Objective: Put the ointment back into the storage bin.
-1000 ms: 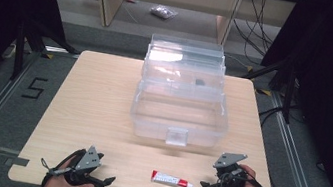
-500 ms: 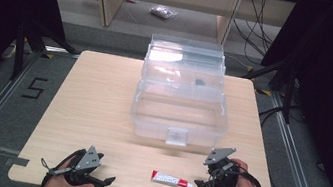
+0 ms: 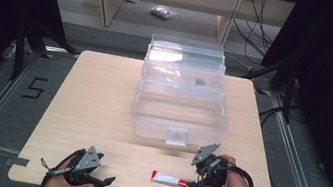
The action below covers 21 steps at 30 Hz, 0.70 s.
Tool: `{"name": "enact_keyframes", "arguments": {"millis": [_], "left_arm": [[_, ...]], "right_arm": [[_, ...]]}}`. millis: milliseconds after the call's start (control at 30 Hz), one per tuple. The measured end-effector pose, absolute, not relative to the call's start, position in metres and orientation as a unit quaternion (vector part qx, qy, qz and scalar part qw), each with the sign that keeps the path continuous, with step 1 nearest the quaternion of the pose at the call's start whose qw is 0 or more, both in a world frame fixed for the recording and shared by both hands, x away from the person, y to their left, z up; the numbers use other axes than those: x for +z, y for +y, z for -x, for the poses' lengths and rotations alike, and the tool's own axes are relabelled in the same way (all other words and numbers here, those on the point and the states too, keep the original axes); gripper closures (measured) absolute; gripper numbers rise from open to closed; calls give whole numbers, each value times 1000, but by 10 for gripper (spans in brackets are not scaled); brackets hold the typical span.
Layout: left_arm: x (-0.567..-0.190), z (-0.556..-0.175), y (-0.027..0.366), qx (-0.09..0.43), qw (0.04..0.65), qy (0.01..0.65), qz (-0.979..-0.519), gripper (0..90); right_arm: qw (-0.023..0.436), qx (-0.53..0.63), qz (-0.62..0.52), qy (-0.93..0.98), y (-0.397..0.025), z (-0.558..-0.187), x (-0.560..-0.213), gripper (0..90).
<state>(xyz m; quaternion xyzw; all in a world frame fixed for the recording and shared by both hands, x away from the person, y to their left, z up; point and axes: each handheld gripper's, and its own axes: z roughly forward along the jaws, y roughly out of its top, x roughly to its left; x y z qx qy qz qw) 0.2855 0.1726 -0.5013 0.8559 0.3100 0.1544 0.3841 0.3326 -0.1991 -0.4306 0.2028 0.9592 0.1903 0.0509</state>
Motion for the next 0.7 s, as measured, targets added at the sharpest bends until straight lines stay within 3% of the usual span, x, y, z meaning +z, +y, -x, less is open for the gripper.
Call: {"name": "enact_keyframes", "arguments": {"millis": [700], "left_arm": [[-502, -286, 172, 153, 382, 312, -857, 152]], "right_arm": [[23, 133, -138, 981, -163, -335, -447, 444]]}}
